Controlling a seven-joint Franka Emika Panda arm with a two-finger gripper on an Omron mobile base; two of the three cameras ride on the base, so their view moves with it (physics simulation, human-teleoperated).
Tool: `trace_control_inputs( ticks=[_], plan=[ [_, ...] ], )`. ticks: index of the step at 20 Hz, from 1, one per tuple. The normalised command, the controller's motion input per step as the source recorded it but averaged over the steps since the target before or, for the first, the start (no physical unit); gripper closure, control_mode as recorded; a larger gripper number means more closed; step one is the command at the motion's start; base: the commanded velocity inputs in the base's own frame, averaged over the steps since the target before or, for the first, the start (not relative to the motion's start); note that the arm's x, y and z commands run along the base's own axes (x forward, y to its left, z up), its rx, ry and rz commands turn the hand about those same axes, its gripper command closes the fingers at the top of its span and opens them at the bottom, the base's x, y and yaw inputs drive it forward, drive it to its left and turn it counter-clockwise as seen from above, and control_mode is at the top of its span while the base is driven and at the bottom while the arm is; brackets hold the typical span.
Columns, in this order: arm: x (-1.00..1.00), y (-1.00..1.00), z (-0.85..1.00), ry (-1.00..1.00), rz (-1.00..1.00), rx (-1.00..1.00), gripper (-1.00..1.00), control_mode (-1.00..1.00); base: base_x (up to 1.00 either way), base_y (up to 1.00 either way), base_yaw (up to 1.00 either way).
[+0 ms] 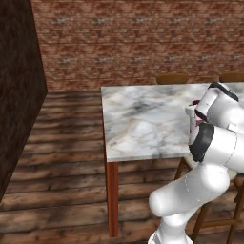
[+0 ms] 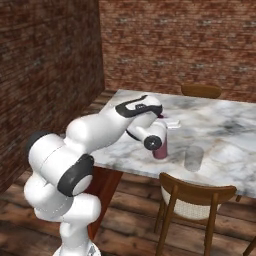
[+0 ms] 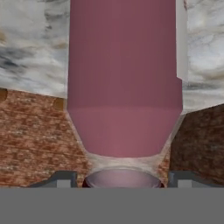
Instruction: There is a wine glass and glass cup on the dining counter. Place the wine bottle next to the wine glass and the juice bottle next to the glass cup.
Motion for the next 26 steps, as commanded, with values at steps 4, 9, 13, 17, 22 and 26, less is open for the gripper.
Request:
trace_control_inputs(
  ticks=[4,9,13,17,22,26],
  plan=[
    [0.52,-0.39,-0.52,-0.05,-0.01,0.00,1.00,-1.00,0.00,0.00,0.00],
    [0.34,-0.35,-0.48,-0.07,-0.02,0.00,1.00,-1.00,0.00,0.00,0.00],
    [0.32,-0.33,-0.40,-0.07,-0.01,0.00,1.00,-1.00,0.00,0.00,0.00],
    [0.15,-0.28,-0.33,-0.06,0.00,0.00,1.00,-1.00,0.00,0.00,0.00],
    [-0.09,-0.09,-0.51,-0.08,0.00,0.00,1.00,-1.00,0.00,0.00,0.00],
    [-0.36,0.00,-0.54,-0.16,0.00,0.00,1.00,-1.00,0.00,0.00,0.00]
  ],
)
